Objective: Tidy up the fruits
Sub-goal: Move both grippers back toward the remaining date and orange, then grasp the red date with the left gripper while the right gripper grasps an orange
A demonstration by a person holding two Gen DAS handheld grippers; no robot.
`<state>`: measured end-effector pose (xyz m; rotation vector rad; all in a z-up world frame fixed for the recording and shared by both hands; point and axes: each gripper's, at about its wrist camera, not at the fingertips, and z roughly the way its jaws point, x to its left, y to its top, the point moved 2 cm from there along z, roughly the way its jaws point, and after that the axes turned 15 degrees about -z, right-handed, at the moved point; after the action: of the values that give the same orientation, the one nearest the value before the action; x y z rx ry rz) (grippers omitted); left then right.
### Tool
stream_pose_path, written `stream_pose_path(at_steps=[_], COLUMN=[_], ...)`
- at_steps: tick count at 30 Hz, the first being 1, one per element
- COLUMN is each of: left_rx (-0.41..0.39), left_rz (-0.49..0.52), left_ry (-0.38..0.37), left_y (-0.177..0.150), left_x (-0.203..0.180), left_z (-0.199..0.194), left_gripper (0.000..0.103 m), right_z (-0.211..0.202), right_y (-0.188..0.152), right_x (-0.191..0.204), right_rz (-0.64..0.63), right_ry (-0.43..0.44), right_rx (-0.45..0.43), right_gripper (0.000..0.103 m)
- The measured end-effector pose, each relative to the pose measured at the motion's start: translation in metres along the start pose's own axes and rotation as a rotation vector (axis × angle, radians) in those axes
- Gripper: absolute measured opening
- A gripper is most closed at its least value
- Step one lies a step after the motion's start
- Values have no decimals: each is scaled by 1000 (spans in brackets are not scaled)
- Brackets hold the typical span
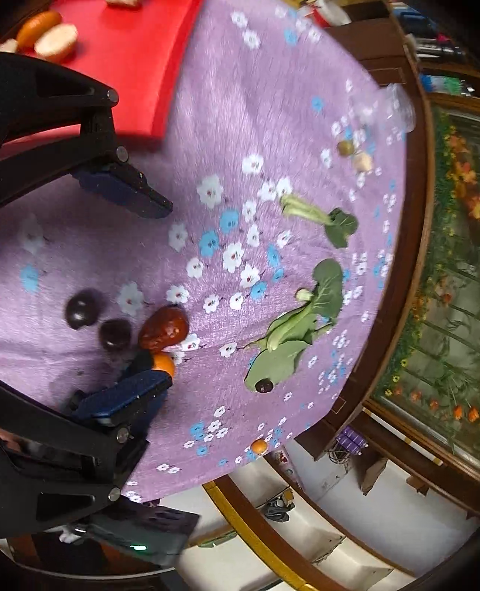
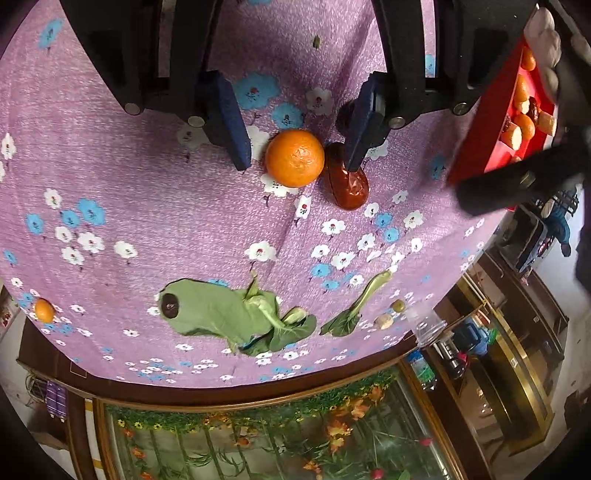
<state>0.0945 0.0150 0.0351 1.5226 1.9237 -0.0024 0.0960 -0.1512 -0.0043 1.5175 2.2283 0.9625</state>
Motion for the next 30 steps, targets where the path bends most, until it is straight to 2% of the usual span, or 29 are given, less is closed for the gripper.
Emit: stream_pose_path(at_steps=[5, 7, 8, 14, 16, 20, 22, 23, 24, 25, 30], left_rx=[43, 59, 66, 80, 76, 52, 29, 16, 11, 15, 16], left_rz=[-21, -30, -31, 6, 23, 55, 106, 144, 169, 178, 141], left_ry=[-7, -11, -12, 25, 40, 64, 93, 115, 125, 118, 86], left_y=[2, 1, 1, -3, -3, -5, -12, -17, -21, -23, -23], left_x=[-3, -3, -4, -12, -15, -21, -27, -32, -35, -37, -34], left_z=[22, 30, 33, 52, 57, 61, 63, 65, 65, 65, 57], left_gripper=[82, 77, 76, 68, 60, 58, 58, 56, 41, 38, 33], right_z=[3, 1, 0, -6, -6, -5, -4, -4, -4, -4, -7], right_y=[-1, -2, -3, -10, -11, -11, -11, -11, -11, -11, -10], right_x=[2, 3, 3, -2, -2, -1, 0, 1, 1, 1, 3], right_rz=[-20, -33, -35, -16, -14, -16, -22, -25, -27, -29, -37], right_ry=[-3, -24, -28, -25, -16, -18, -23, -26, -27, -27, -33], right_rx=[-9, -11, -11, -10, -7, -6, -6, -6, -6, -7, -26], right_gripper=[55, 38, 37, 38, 38, 38, 39, 39, 39, 39, 36])
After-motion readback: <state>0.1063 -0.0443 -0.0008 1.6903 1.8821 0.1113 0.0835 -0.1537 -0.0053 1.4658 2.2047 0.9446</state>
